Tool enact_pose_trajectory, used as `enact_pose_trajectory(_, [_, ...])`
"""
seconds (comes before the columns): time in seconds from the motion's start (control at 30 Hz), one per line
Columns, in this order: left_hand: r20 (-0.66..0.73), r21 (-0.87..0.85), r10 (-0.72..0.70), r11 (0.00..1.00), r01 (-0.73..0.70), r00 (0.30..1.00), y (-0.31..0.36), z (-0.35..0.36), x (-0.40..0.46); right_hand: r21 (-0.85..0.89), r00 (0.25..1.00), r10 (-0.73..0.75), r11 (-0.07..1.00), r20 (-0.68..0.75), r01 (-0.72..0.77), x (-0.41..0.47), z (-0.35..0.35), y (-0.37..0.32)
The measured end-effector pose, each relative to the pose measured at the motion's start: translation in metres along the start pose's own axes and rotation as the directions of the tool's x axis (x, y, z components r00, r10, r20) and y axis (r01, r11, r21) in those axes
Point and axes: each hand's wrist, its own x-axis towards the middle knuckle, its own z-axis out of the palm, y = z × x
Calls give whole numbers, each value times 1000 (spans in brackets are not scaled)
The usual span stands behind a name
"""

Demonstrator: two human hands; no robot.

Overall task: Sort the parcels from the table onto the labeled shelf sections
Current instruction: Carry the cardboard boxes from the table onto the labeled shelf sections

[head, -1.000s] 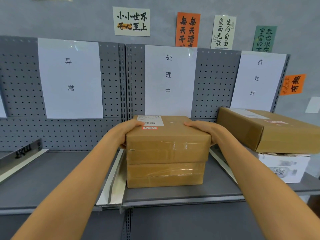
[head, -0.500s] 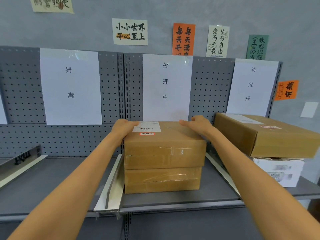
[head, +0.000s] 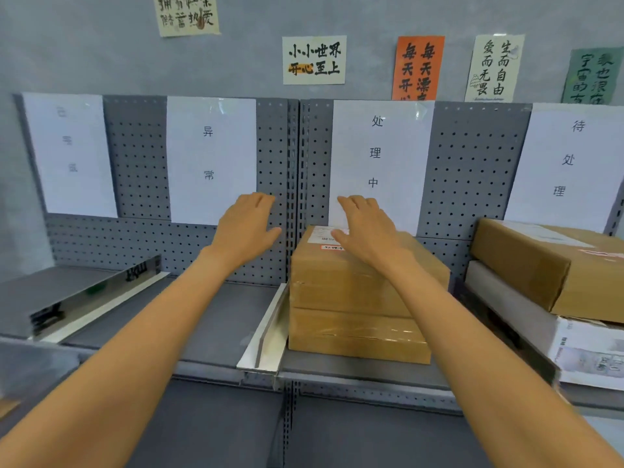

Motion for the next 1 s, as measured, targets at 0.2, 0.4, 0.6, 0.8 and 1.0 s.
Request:
enact_pose_trajectory(0.2, [5,238,-39,971,36,999,-60,-38,-52,92,981,-192,977,-33,195,13,26,-90])
enact_pose_trajectory(0.4, [-13,399,-174,902,165,985,-130,-103,-122,222,930,-368,905,-20,363,16,38,-203])
enact_pose_trajectory(0.6, [-36,481,-344,817,318,938,-196,-172,-213,332,871,-489,815,-45,475,-3,43,-330])
enact_pose_trajectory(0.8, [-82,492,-460,753,437,884,-259,-224,-312,361,803,-596,743,-28,564,-39,56,-455])
enact_pose_trajectory(1.0, [-97,519,-593,655,549,799,-320,-263,-402,426,739,-674,667,-5,611,-72,73,-563])
